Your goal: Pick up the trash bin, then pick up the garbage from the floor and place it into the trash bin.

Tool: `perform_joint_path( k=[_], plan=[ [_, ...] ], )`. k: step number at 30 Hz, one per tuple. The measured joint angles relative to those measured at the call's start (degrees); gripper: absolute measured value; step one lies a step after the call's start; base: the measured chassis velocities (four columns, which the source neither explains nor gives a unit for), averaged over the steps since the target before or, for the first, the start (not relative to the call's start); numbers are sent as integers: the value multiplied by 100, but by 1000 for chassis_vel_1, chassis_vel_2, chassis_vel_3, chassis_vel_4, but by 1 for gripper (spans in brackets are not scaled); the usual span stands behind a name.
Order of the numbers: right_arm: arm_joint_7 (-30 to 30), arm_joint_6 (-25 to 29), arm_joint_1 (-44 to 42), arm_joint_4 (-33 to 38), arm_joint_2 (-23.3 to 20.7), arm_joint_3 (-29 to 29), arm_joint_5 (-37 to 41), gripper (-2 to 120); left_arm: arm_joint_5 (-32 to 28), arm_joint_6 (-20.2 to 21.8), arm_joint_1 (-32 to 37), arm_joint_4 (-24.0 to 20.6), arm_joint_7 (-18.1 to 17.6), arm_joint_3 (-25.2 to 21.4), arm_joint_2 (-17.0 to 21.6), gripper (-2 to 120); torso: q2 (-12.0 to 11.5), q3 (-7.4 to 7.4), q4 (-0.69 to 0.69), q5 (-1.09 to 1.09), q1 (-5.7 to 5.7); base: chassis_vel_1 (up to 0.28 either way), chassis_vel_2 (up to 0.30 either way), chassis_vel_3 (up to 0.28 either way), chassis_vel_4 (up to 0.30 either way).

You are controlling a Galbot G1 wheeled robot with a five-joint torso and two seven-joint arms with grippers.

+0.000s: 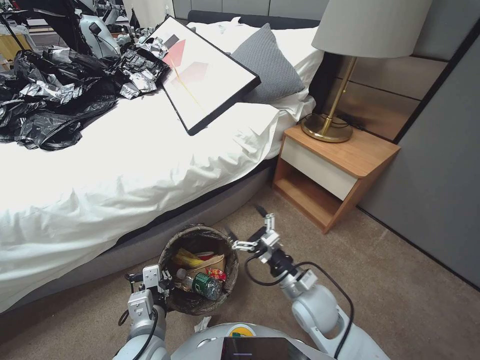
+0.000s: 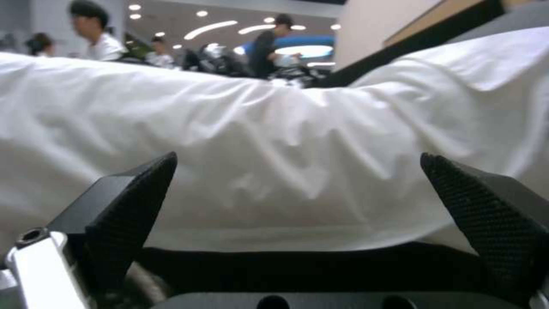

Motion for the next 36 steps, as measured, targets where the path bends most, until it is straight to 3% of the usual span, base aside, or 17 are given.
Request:
perform_joint_path(
  k=[3, 8, 20, 36],
  plan=[
    [33, 336, -540, 80, 363, 665, -86, 100, -107, 35, -22, -33, -11, -37, 42, 0, 0, 0, -1, 0, 0, 0, 0, 0, 0],
    [114, 729, -949, -192, 720, 1189, -170, 100, -144, 39, -53, -33, -16, -44, 57, 0, 0, 0, 1, -1, 0, 0, 0, 0, 0],
    [88, 927, -1006, -439, 853, 1176, -155, 100, -160, 49, -73, -39, -27, -61, 55, 0, 0, 1, 2, -1, 0, 36, -32, -39, 36],
    [53, 1071, -788, -585, 889, 1144, -136, 100, -176, 56, -89, -58, -35, -75, 48, 0, 0, -1, 1, -1, -2, 197, -198, -201, 206]
  ],
)
